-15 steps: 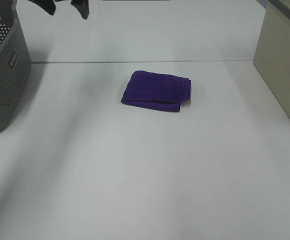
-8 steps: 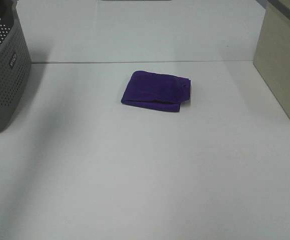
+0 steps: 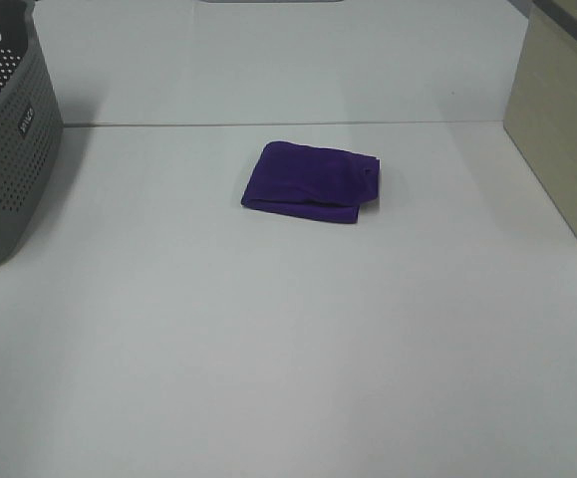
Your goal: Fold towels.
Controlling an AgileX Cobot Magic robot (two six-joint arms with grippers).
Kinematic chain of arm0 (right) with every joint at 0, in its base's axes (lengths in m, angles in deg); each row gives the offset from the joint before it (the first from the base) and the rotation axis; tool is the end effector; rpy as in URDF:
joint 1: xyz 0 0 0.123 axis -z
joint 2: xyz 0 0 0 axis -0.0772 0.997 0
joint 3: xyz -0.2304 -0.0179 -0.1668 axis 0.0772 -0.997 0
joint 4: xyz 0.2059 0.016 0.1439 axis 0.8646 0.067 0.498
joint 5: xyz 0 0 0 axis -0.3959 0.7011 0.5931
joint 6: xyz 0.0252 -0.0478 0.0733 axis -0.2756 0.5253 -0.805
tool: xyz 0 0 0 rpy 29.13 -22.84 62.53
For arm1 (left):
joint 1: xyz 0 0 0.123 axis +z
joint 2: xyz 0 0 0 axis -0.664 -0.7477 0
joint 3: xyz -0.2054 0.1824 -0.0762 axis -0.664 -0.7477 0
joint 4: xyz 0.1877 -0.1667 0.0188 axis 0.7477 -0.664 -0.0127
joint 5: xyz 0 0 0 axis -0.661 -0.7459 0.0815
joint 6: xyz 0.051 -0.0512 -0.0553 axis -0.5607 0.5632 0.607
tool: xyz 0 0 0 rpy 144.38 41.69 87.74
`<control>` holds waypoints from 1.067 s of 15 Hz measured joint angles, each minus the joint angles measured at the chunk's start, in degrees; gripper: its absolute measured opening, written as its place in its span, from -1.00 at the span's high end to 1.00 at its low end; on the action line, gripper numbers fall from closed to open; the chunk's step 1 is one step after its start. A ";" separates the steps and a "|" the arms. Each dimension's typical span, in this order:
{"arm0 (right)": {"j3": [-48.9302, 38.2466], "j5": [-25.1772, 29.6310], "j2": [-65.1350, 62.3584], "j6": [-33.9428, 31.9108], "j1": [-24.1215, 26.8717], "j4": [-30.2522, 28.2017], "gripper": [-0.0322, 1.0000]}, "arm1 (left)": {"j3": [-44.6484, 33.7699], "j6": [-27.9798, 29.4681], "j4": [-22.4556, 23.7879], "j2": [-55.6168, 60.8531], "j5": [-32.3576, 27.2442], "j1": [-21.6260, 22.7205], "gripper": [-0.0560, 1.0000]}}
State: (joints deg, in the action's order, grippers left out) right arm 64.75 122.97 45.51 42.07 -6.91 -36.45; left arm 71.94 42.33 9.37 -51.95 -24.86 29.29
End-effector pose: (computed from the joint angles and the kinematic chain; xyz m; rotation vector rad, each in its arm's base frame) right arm -0.0499 0.0002 0.3425 -0.2706 1.9212 0.2342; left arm 0.0671 -0.0079 0.3347 0.1903 2.2992 -0.0359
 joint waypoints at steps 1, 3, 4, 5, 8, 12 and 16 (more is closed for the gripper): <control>-2.12 0.11 -1.72 0.06 0.00 -0.63 -0.50 | -2.01 -0.92 -0.92 6.36 -1.09 0.00 -0.46; -6.02 0.11 -2.18 0.17 0.00 -1.83 -0.50 | -5.21 -1.43 -3.44 17.02 -3.15 0.00 -0.46; -7.96 0.11 -2.18 0.92 0.00 -2.12 -0.50 | -6.82 -2.12 -4.70 21.49 -3.09 0.00 -0.46; -9.91 0.11 -2.18 1.26 0.00 -2.12 -0.50 | -8.71 -3.27 -6.30 25.73 -2.58 0.00 -0.46; -17.42 -3.38 -2.12 1.60 0.00 -2.12 -0.50 | -13.12 -5.39 -8.65 28.65 -1.15 0.00 -0.46; -19.88 -6.02 -2.12 1.66 0.00 -2.12 -0.50 | -13.18 -5.39 -8.65 28.99 -0.92 0.00 -0.46; -20.05 -6.36 -2.12 1.66 0.00 -2.12 -0.50 | -13.24 -5.39 -8.71 28.99 -0.92 2.52 -0.46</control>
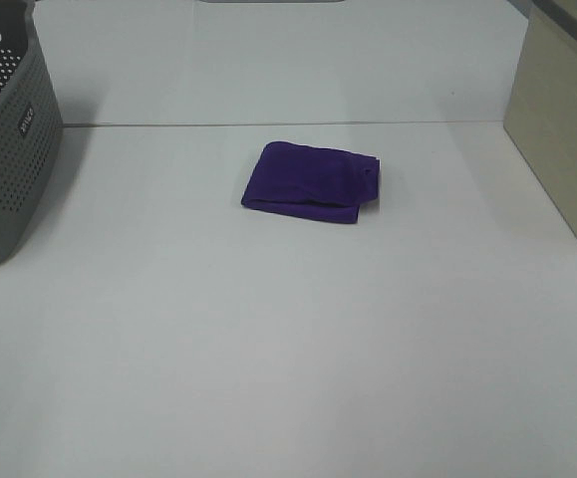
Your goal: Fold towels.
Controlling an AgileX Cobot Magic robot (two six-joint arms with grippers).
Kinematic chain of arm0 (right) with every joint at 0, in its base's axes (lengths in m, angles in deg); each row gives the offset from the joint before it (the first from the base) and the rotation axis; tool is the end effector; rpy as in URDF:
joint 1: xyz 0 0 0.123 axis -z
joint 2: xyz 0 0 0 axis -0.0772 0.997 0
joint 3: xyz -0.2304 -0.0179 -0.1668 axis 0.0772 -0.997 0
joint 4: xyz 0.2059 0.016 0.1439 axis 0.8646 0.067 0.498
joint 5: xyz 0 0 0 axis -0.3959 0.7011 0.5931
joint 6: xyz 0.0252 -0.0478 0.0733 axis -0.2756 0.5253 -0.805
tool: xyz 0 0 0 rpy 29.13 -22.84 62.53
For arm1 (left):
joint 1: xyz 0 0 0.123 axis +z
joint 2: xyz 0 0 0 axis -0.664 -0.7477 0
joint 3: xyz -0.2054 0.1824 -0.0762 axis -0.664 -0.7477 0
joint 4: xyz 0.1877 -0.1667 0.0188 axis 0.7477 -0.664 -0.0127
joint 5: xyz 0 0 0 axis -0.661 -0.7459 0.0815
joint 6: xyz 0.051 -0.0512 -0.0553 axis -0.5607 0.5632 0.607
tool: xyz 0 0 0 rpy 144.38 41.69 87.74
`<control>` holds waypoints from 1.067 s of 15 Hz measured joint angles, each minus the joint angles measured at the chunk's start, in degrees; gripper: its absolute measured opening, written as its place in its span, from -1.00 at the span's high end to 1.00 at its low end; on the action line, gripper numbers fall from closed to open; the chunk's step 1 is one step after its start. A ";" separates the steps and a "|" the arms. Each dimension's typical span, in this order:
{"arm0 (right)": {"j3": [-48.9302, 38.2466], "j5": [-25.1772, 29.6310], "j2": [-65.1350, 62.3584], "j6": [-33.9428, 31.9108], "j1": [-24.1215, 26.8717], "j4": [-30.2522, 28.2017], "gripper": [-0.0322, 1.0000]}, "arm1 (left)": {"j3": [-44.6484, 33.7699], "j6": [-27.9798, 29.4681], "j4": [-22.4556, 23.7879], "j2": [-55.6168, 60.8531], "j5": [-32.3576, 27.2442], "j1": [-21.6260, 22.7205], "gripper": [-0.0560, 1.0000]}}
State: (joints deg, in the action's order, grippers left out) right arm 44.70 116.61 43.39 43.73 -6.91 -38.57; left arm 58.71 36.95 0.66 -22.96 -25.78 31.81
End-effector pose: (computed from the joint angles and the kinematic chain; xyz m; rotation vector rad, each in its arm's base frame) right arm -0.0040 0.0058 0.2602 -0.2955 2.1208 0.1695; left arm -0.0102 -0.0040 0.2799 0.2188 2.0420 -0.1672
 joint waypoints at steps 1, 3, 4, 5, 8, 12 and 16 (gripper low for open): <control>0.00 0.00 0.00 0.00 0.17 0.06 -0.50 | -0.06 0.00 0.00 0.00 0.00 3.78 -0.46; 0.00 0.00 0.00 0.00 3.50 0.17 -0.50 | -0.17 0.00 0.00 0.00 0.40 11.52 -0.46; 0.00 -0.06 0.00 0.00 5.90 0.17 -0.50 | -0.17 0.00 0.00 0.00 0.52 12.26 -0.46; 0.00 -0.06 0.00 0.00 7.39 0.23 -0.50 | -0.17 0.00 -0.06 0.00 0.57 12.83 -0.46; 0.00 -0.06 0.00 0.00 7.51 0.52 -0.50 | -0.17 0.00 -0.06 0.00 0.63 12.83 -0.46; 0.00 -0.06 0.00 0.00 7.51 0.80 -0.50 | -0.17 0.00 -0.06 0.00 0.69 12.83 -0.46; 0.00 -0.06 0.00 0.00 7.51 0.86 -0.50 | -0.17 0.00 -0.06 0.00 0.69 12.83 -0.46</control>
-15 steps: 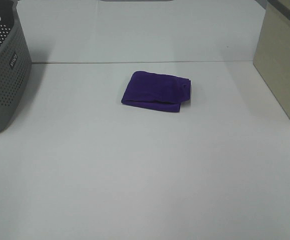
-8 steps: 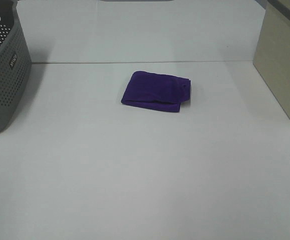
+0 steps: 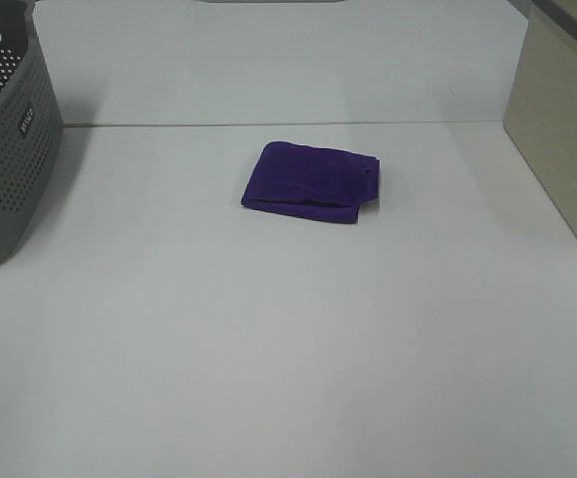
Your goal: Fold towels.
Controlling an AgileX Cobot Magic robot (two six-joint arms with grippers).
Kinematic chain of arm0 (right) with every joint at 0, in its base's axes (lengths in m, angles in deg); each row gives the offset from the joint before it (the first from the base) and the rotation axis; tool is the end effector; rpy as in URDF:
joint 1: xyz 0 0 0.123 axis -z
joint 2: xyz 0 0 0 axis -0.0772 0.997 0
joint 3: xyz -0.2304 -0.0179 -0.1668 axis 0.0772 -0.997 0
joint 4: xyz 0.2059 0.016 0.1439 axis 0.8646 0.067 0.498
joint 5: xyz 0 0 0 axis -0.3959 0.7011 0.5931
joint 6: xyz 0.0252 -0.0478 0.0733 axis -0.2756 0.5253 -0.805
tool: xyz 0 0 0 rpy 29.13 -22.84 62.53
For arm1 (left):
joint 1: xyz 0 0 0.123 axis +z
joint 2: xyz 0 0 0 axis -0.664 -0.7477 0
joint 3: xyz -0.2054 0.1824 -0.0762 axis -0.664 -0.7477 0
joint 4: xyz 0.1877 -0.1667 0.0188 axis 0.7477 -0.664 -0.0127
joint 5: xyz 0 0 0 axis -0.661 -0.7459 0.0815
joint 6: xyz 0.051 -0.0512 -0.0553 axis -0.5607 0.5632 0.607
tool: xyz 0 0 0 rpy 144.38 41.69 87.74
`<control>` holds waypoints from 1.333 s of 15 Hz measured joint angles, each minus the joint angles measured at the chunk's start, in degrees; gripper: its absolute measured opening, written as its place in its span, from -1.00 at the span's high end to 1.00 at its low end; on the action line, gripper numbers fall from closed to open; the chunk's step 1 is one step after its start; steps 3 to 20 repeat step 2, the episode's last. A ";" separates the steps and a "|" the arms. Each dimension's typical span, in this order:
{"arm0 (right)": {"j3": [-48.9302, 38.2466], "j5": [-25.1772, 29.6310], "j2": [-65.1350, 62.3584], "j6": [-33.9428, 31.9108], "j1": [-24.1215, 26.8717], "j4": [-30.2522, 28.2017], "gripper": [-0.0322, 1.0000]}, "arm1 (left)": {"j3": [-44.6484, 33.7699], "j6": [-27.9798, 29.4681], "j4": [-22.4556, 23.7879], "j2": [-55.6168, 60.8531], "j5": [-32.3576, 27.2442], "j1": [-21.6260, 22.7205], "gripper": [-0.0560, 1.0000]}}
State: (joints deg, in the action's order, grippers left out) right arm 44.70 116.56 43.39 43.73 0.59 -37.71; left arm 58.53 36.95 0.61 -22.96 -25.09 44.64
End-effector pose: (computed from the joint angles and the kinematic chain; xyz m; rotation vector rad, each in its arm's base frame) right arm -0.0033 0.0075 0.2604 -0.1566 2.1308 0.1111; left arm -0.0082 -0.0061 0.2800 -0.0113 2.0407 -0.0286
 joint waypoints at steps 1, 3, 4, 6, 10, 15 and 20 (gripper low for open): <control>0.00 0.00 0.00 0.00 0.00 0.00 -0.50 | 0.00 0.00 0.00 0.00 0.00 0.00 -0.46; 0.00 0.00 0.00 0.00 0.00 0.00 -0.50 | 0.00 0.00 0.00 0.00 0.00 0.00 -0.46; 0.00 0.00 0.00 0.00 0.00 0.00 -0.50 | 0.00 0.00 0.00 0.00 0.00 0.00 -0.46; 0.00 0.00 0.00 0.00 0.00 0.00 -0.50 | 0.00 0.00 0.00 0.00 0.00 0.00 -0.46; 0.00 0.00 0.00 0.00 0.00 0.00 -0.50 | 0.00 0.00 0.00 0.00 0.00 0.00 -0.46; 0.00 0.00 0.00 0.00 0.00 0.00 -0.50 | 0.00 0.00 0.00 0.00 0.00 0.00 -0.46; 0.00 0.00 0.00 0.00 0.00 0.00 -0.50 | 0.00 0.00 0.00 0.00 0.00 0.00 -0.46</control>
